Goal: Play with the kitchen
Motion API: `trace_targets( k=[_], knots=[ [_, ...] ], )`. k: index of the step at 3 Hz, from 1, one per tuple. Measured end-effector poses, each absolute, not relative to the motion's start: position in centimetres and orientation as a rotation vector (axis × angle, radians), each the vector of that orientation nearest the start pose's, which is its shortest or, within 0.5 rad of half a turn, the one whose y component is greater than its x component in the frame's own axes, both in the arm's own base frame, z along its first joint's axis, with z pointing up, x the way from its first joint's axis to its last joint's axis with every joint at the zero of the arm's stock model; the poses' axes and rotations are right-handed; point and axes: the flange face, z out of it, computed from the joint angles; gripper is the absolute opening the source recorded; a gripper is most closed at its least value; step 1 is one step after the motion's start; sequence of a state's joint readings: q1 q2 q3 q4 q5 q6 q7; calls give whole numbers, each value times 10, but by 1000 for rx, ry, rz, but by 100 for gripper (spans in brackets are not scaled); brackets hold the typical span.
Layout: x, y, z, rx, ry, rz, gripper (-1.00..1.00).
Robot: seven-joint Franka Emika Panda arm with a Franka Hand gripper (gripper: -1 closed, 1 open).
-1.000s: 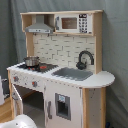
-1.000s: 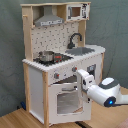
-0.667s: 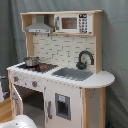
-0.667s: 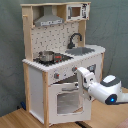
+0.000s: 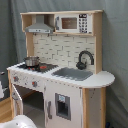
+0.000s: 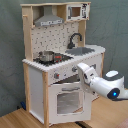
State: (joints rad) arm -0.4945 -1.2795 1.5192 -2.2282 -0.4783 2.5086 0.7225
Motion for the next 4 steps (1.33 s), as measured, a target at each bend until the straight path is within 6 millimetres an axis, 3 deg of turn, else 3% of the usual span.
trace_targets(
  k=[4],
  knots=[
    [223, 467, 441, 1522, 906, 1144, 100]
  ],
)
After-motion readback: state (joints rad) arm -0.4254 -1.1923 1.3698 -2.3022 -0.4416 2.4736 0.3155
